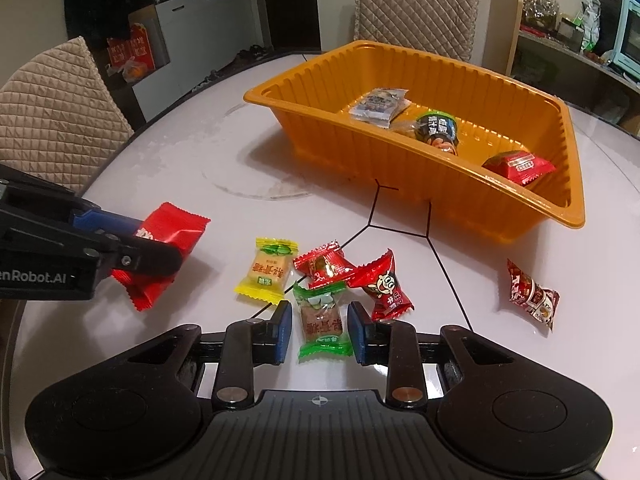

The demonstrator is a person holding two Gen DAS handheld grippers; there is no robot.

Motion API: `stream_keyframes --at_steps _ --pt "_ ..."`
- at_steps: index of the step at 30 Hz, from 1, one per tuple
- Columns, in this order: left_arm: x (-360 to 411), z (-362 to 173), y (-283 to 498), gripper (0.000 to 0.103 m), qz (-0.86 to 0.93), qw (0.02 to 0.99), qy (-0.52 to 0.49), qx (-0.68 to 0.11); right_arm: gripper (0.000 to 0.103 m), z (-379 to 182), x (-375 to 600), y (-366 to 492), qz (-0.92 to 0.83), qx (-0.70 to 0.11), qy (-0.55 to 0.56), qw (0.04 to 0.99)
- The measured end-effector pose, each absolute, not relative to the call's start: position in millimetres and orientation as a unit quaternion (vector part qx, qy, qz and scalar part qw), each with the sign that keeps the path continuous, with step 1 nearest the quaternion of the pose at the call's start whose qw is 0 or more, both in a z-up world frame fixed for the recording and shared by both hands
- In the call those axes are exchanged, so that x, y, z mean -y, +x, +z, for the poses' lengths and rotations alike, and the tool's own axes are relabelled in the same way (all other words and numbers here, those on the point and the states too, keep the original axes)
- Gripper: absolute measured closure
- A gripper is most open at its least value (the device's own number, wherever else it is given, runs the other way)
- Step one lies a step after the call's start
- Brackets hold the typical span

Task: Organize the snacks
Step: 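Grasp the green-wrapped candy with the right tool while the left holds the red candy, then carry both held candies over the orange tray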

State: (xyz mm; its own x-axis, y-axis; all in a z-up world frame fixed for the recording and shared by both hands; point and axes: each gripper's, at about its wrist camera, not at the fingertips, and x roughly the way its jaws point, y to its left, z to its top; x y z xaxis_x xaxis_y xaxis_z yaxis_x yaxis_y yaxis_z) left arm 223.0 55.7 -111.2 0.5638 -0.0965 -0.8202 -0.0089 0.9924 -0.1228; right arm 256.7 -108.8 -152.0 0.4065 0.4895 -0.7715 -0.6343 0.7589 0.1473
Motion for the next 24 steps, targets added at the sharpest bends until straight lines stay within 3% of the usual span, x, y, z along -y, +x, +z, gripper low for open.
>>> stream_keyframes --at_steps 9,24 --pt "-56.0 -111.1 222.7 0.082 -0.025 0.882 -0.056 -0.467 0.081 -154.1 108.3 257.3 0.334 -0.43 -0.083 0.835" --pt "-65.0 -102.0 216.0 0.082 -0.028 0.887 -0.058 -0.456 0.083 -130.4 126.8 239.5 0.33 -0.431 -0.031 0.839"
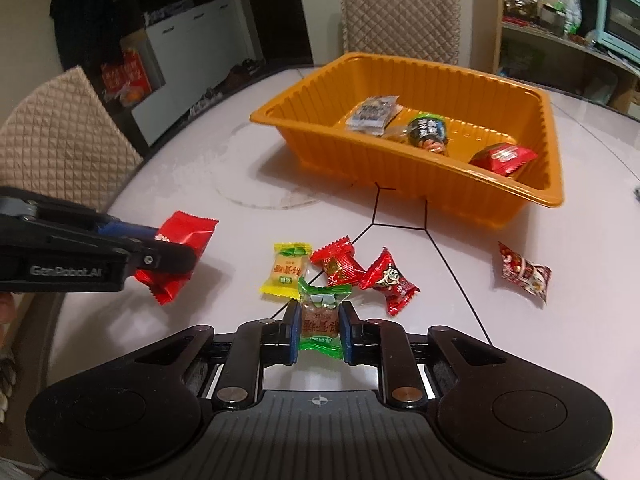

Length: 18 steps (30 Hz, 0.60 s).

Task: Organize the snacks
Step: 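Carry both held candies over the orange tray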

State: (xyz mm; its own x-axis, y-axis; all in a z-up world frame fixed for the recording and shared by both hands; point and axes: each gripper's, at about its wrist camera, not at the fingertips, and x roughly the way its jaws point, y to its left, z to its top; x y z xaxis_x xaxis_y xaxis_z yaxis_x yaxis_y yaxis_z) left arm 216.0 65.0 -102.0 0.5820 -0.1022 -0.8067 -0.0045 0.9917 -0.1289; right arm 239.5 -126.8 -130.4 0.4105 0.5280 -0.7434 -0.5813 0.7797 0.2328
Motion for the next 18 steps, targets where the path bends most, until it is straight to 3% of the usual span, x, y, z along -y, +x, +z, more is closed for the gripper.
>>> stream_keyframes --at_steps 18 --pt "-61.7 -65.1 243.9 0.082 -0.039 0.91 -0.037 -0.411 0.083 -84.1 177.9 249.1 0.281 -0.408 0.062 0.867"
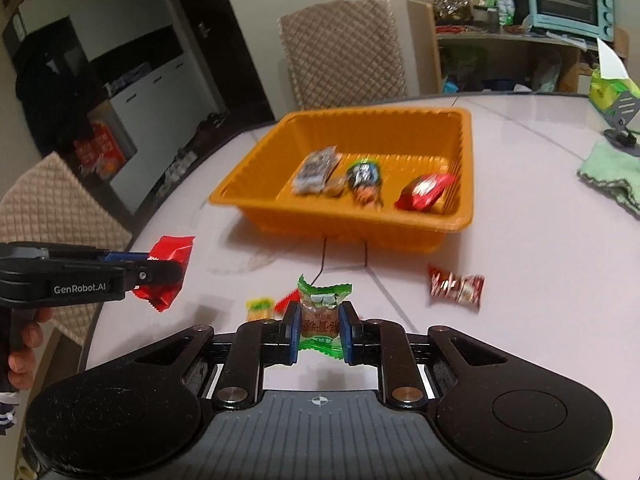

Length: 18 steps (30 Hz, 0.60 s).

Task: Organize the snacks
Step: 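Carry both held candies over the orange tray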

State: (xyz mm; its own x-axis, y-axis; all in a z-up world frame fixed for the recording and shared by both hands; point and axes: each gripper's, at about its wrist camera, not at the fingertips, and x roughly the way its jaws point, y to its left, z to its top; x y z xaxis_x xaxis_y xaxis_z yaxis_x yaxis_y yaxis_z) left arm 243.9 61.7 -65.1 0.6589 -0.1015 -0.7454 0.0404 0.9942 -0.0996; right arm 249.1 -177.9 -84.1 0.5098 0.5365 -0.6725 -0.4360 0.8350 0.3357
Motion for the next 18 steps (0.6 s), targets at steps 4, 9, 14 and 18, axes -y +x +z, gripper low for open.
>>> stream_keyframes --at_steps 4,9,14,18 --pt "-61.9 -54.2 263.5 0.082 -0.039 0.918 -0.03 -0.394 0.083 -75.2 181.2 264.7 0.278 -0.398 0.076 0.871" --pt "-61.2 -42.8 293.4 0.082 -0.042 0.924 -0.023 -0.379 0.083 -68.1 179.0 286.6 0.277 -0.39 0.088 0.874" --pt "-59.4 -37.7 322.2 0.082 -0.047 0.928 -0.014 -0.37 0.083 -64.1 171.8 310.3 0.276 -0.383 0.097 0.877" --pt "-55.1 -38.5 342.5 0.082 -0.057 0.928 -0.006 -0.369 0.083 -61.0 164.8 330.6 0.274 -0.375 0.102 0.88"
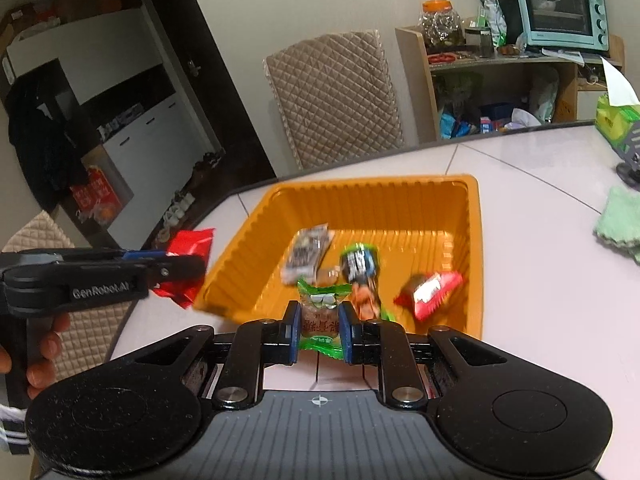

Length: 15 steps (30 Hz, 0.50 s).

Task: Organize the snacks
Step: 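Carry both held candies over the orange tray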

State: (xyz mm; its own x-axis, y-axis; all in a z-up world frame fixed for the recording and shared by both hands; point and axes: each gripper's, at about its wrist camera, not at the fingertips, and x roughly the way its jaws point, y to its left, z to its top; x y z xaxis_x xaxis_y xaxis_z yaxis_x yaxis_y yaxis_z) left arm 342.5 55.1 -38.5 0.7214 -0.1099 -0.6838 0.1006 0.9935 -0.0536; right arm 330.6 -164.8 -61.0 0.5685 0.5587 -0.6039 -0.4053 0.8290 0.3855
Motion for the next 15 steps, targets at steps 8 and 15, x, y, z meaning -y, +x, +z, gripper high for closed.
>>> stream_keyframes --at_steps 8,15 --pt "-49.9 -54.9 379.8 0.082 -0.074 0.919 -0.004 -0.388 0.083 -69.9 151.7 369.1 0.261 -0.383 0.122 0.878" --pt "-53.3 -75.2 402.3 0.082 -0.074 0.907 -0.015 -0.414 0.083 -86.7 145.3 386.8 0.247 -0.403 0.13 0.872"
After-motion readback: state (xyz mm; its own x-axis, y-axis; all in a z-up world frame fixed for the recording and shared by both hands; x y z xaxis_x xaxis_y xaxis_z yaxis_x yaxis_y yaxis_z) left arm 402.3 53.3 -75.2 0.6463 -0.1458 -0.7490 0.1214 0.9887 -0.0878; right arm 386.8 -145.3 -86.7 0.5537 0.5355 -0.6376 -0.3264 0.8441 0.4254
